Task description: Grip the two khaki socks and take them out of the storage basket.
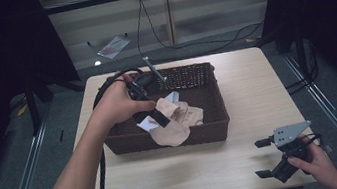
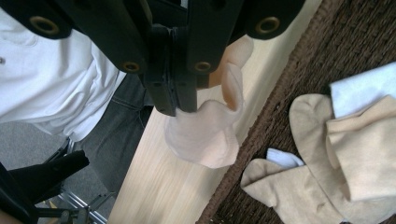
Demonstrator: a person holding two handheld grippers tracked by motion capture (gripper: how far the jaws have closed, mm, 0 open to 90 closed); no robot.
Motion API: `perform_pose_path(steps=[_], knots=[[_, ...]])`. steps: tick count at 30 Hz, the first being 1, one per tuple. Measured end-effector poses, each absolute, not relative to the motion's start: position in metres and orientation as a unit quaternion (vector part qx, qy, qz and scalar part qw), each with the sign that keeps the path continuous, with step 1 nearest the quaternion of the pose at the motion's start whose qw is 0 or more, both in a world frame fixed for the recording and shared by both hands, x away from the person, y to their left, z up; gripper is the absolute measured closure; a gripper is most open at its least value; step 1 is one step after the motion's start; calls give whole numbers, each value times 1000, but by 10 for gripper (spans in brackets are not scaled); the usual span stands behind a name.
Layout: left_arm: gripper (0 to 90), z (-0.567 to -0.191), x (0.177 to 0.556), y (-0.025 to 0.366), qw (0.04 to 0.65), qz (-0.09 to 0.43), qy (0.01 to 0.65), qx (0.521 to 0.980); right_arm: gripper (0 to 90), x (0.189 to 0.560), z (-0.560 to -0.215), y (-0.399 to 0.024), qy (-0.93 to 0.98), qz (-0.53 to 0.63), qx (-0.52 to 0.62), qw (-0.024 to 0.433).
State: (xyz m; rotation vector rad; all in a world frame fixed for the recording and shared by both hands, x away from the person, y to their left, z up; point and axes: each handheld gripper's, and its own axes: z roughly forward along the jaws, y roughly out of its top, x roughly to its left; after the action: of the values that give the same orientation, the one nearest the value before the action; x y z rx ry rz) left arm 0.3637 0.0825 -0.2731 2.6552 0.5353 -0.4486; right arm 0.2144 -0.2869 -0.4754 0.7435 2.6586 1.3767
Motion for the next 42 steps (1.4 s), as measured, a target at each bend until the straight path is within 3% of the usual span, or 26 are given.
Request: perform_pose_path(steps=[33, 38, 42], knots=[[876, -326, 345, 51, 184, -180, 157, 953, 15, 214, -476, -287, 863, 445, 239, 28], [857, -335, 344, 48, 182, -181, 158, 954, 15, 214, -476, -286, 862, 445, 240, 27], [776, -337, 344, 46, 176, -172, 157, 956, 14, 214, -476, -286, 863, 444, 240, 27]])
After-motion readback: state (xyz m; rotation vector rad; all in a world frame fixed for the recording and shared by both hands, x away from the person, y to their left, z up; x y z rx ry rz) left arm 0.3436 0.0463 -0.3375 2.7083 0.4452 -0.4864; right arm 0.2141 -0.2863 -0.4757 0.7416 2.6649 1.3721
